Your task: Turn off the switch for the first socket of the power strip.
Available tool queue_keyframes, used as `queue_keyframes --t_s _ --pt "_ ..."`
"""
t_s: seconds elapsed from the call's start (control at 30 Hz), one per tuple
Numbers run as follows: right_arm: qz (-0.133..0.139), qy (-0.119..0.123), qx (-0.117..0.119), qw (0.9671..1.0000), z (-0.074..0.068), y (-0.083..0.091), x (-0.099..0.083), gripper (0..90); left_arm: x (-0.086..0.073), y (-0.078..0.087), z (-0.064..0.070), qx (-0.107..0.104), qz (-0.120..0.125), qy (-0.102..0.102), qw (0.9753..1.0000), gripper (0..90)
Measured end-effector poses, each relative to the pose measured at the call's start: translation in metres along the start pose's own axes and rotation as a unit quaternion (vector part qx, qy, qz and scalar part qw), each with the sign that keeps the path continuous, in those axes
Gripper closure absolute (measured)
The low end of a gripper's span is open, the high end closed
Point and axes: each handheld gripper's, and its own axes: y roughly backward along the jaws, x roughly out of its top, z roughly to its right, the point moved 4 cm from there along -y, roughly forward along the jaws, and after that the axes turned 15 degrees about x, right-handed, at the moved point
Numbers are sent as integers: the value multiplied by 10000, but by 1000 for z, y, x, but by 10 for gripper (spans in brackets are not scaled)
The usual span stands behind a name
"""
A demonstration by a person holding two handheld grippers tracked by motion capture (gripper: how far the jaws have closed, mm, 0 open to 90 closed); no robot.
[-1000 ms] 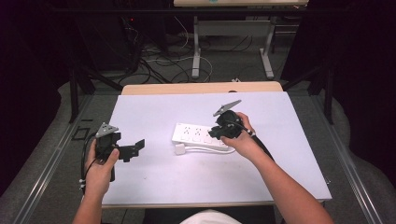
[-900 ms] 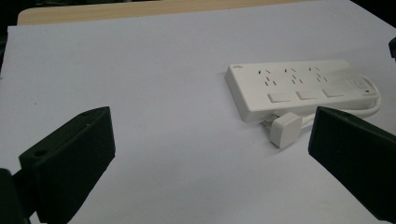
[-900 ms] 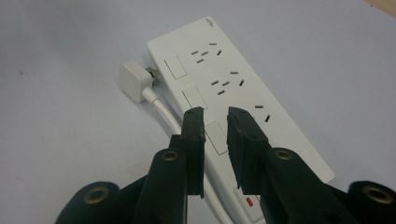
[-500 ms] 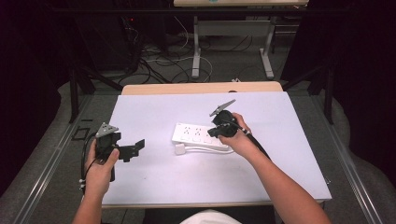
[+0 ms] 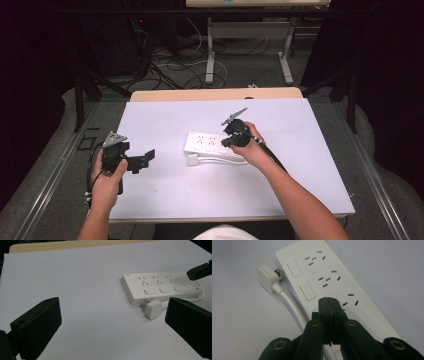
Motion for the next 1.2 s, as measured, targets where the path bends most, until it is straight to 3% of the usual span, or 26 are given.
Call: queue_keyframes --t_s 0.1,0.13,0.27,0.3,0.33,0.43,0.7,0.73,0.97,1.0,1.2 --pt "96 -22 15 10000 0 -5 0 900 0 0 0 -1 -7 7 10000 4" --pt "-52 -55 23 10000 0 -5 0 900 0 0 0 -6 -10 7 10000 4" --pt "-51 -40 37 10000 -1 -8 1 900 0 0 0 -6 -3 -5 10000 4" --pt "177 69 62 9998 -1 -14 3 900 0 0 0 -10 -11 -22 10000 4" --pt "-86 9 56 9999 -2 -12 2 900 0 0 0 -11 -13 -27 10000 4" --pt "-86 66 81 9999 -1 -15 3 900 0 0 0 -7 -10 -9 10000 4" --pt "-199 -62 51 9998 -3 -24 3 900 -1 0 0 -8 -31 -11 10000 4" --pt "-192 27 57 9998 -1 -26 3 900 -1 0 0 -12 -39 -19 10000 4" --pt "-254 38 46 9997 1 -31 1 900 -1 -1 0 -10 -22 -13 10000 4" --pt "-294 -51 18 9996 1 -32 0 900 -1 -1 0 -9 -22 -13 10000 5" --pt "-298 -56 75 9995 3 -32 -1 900 -1 -1 0 -11 -51 -22 10000 5"
